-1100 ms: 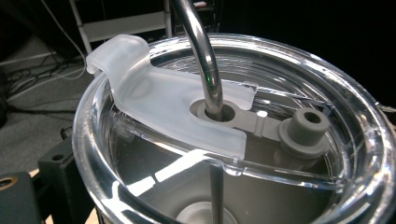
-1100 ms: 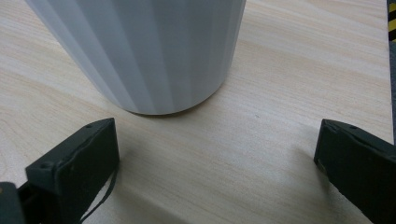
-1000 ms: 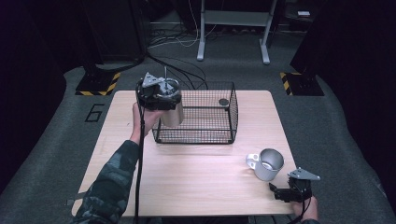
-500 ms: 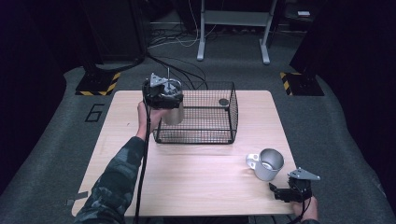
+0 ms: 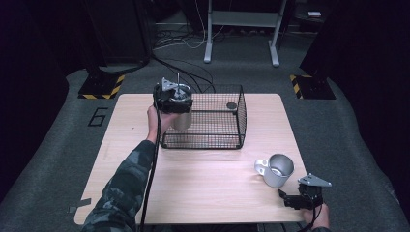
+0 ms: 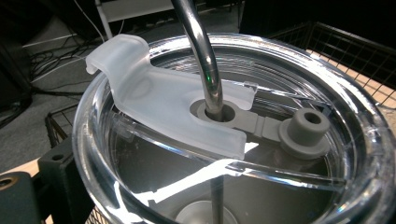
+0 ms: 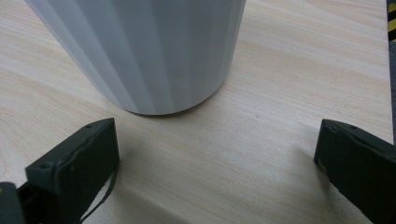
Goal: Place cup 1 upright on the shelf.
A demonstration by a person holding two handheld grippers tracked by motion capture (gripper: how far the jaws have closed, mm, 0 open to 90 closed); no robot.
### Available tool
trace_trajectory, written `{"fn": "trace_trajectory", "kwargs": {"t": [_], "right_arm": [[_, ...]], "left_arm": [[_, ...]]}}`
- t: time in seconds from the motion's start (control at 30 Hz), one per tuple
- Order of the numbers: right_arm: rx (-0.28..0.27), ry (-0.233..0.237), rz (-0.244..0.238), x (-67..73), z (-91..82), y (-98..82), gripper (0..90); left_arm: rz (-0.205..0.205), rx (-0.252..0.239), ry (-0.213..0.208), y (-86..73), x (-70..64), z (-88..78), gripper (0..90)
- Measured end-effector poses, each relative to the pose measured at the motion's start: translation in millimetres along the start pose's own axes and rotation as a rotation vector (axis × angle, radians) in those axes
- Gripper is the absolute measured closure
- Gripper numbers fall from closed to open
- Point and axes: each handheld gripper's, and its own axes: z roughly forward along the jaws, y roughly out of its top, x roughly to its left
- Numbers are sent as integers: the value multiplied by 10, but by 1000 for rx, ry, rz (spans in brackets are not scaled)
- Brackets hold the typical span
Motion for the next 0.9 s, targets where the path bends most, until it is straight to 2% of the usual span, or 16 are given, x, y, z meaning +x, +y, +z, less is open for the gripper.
{"fn": "trace_trajectory", "kwargs": {"t": [0.23,0.9], "right_arm": [[0,-1,1,1,0,-1,0],[-1,-2,3,3,-2,-3,0]], "left_arm": [[-15,12,2,-39,-37,102,37],[-17,56,8,-132,-46,264,37]]}}
